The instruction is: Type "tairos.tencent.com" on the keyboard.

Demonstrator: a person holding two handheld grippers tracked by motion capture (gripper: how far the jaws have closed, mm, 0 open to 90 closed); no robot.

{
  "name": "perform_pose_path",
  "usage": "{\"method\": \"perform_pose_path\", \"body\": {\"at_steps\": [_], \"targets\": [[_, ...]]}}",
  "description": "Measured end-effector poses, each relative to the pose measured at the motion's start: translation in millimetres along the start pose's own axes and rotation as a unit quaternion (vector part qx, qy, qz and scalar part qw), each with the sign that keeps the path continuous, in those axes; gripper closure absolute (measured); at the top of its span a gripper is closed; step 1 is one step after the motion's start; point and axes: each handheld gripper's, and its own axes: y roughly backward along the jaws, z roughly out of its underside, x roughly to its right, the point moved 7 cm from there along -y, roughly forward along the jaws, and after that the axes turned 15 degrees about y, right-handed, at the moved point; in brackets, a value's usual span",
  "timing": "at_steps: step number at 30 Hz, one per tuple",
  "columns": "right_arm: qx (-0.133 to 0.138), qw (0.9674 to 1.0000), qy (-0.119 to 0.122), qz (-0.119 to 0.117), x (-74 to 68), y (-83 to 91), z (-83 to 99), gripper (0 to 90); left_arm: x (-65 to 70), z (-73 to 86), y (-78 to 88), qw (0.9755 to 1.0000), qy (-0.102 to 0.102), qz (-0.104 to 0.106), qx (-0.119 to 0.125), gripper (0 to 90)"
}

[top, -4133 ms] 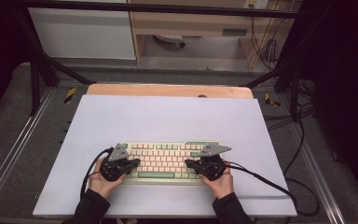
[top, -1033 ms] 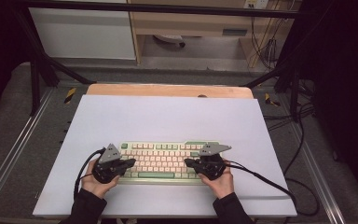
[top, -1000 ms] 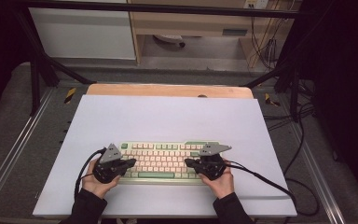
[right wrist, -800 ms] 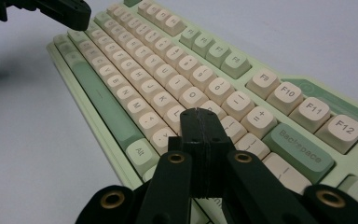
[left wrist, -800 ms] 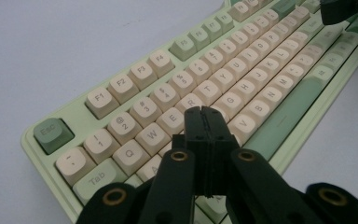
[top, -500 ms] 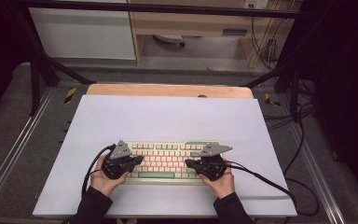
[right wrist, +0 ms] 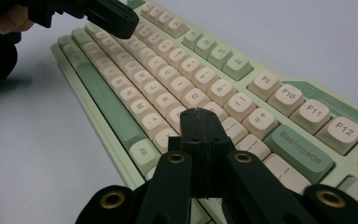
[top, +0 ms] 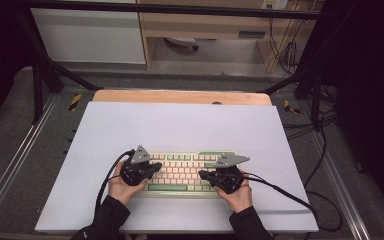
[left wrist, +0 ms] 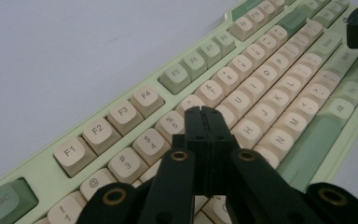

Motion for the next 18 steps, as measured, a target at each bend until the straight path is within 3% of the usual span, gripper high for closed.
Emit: {"method": "perform_pose_path", "body": {"at_steps": [18], "targets": [[0.001, 1.0000, 0.000, 0.000, 0.0, 0.6, -0.6, 90.0, 5.6, 3.2, -17.8, 0.9999, -0.008, 0.001, -0.014, 89.9]]}}
